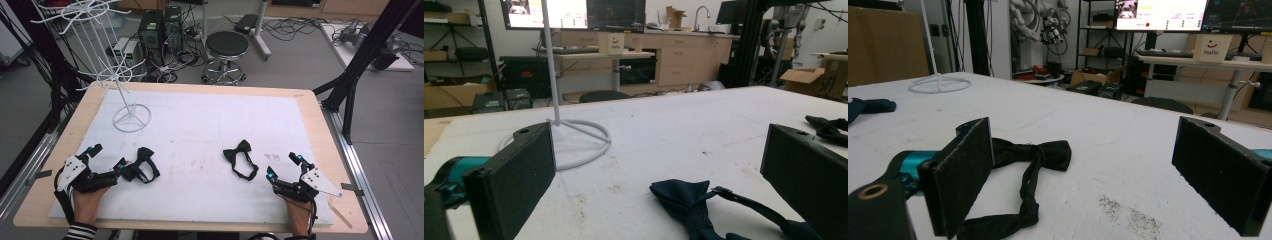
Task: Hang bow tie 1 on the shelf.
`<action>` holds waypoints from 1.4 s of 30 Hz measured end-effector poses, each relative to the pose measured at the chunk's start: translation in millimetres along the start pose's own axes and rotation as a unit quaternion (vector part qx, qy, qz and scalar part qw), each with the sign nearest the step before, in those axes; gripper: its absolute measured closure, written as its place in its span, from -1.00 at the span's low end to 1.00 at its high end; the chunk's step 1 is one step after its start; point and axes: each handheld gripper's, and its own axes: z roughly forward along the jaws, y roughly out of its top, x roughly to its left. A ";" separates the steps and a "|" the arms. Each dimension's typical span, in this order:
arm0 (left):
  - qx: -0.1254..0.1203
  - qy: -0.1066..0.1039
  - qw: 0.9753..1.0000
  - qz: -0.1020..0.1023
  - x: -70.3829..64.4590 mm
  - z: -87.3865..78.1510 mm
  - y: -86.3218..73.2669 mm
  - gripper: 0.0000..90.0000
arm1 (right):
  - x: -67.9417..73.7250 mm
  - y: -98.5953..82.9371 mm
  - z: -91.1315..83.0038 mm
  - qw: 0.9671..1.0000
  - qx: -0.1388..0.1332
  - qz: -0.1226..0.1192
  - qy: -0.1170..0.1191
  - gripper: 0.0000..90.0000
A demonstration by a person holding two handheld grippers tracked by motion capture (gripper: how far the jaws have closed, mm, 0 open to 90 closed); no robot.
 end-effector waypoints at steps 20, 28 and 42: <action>0.005 -0.037 0.999 0.008 0.5 2.3 10.2 -0.96 | 0.9 -0.1 -0.1 1.000 -0.002 -0.003 -0.009 -0.80; 0.024 -0.054 0.998 0.026 -1.7 8.1 34.6 -0.96 | 1.4 -0.2 0.1 1.000 -0.003 -0.003 -0.010 -0.80; 0.099 -0.088 0.989 0.065 -4.5 22.6 69.3 -0.96 | 1.3 -0.1 0.1 1.000 -0.002 -0.002 -0.010 -0.80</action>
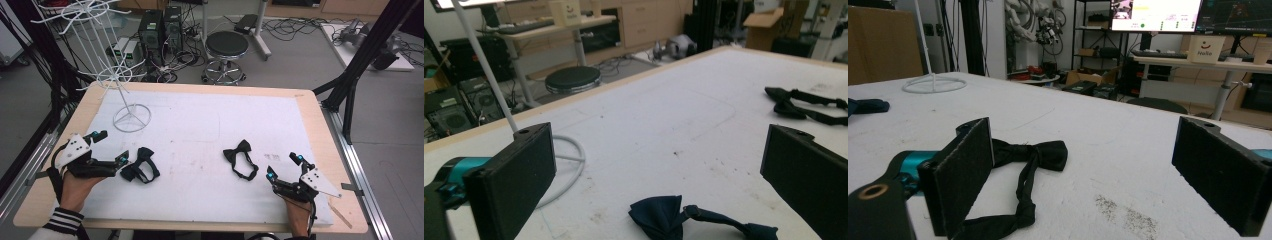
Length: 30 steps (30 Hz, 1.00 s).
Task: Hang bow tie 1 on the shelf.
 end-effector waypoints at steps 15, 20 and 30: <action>0.114 -0.051 0.992 0.017 3.2 21.2 25.7 -0.74 | -0.1 0.0 0.0 1.000 0.000 0.000 0.000 -0.80; 0.143 -0.056 0.988 0.022 5.7 26.4 28.6 -0.74 | -0.1 -0.1 -0.3 1.000 0.001 0.001 0.000 -0.80; 0.204 -0.086 0.975 0.026 8.8 35.5 27.5 -0.75 | -0.2 -0.1 -0.3 1.000 0.001 0.002 0.000 -0.80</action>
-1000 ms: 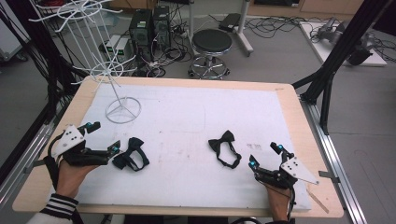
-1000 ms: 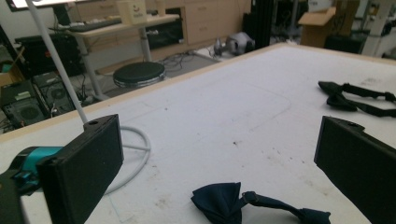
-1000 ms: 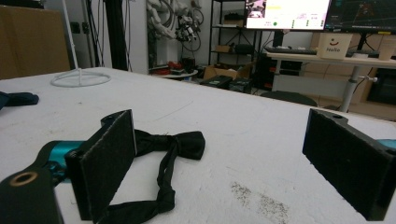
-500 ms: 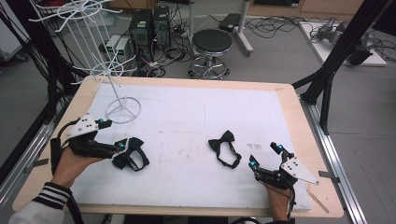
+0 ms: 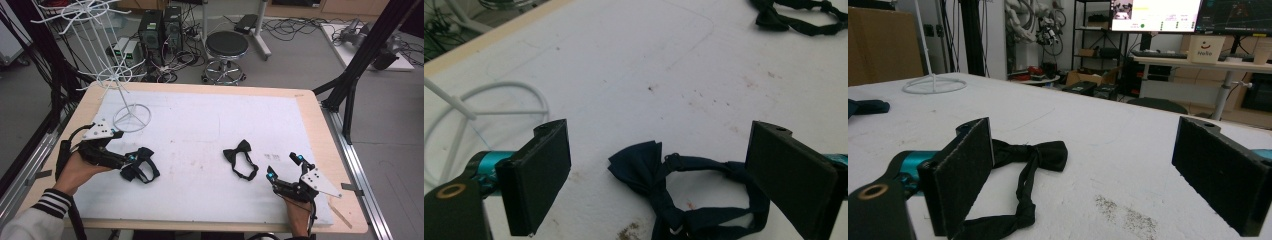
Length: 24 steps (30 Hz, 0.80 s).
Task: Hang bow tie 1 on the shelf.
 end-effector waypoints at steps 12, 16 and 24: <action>0.063 -0.012 0.998 0.000 2.4 15.9 0.1 -0.76 | 0.1 0.0 -0.1 1.000 0.000 0.001 -0.001 -0.80; 0.084 -0.006 0.996 -0.003 5.2 20.7 -0.4 -0.76 | 0.1 0.0 -0.1 1.000 0.000 0.001 -0.001 -0.80; 0.122 0.000 0.992 -0.016 8.0 29.5 -2.9 -0.75 | 0.1 0.0 -0.2 1.000 0.000 0.003 -0.001 -0.80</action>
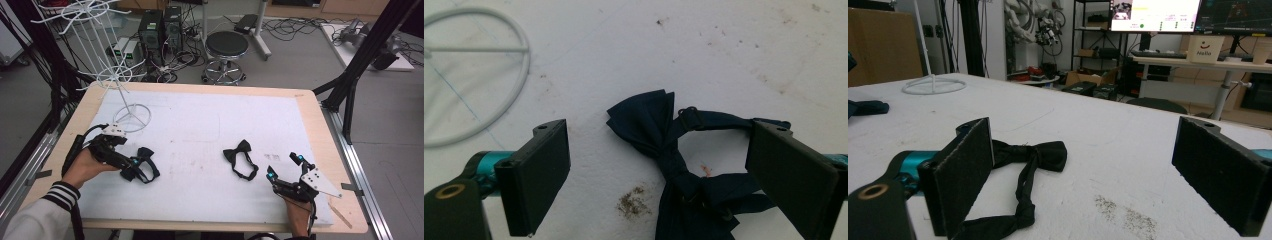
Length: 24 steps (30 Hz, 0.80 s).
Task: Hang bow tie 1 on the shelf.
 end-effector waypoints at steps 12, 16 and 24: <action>0.032 -0.006 0.999 -0.006 -3.2 14.6 0.3 -0.66 | -0.6 0.0 0.0 1.000 -0.003 -0.003 0.000 -0.80; 0.040 -0.003 0.999 -0.007 -4.4 19.4 -1.9 -0.63 | -0.6 -0.1 -0.4 1.000 -0.003 0.001 -0.001 -0.80; 0.057 -0.002 0.998 -0.019 -2.3 25.2 -2.5 -0.53 | -0.7 -0.1 -0.5 1.000 -0.003 0.000 0.000 -0.80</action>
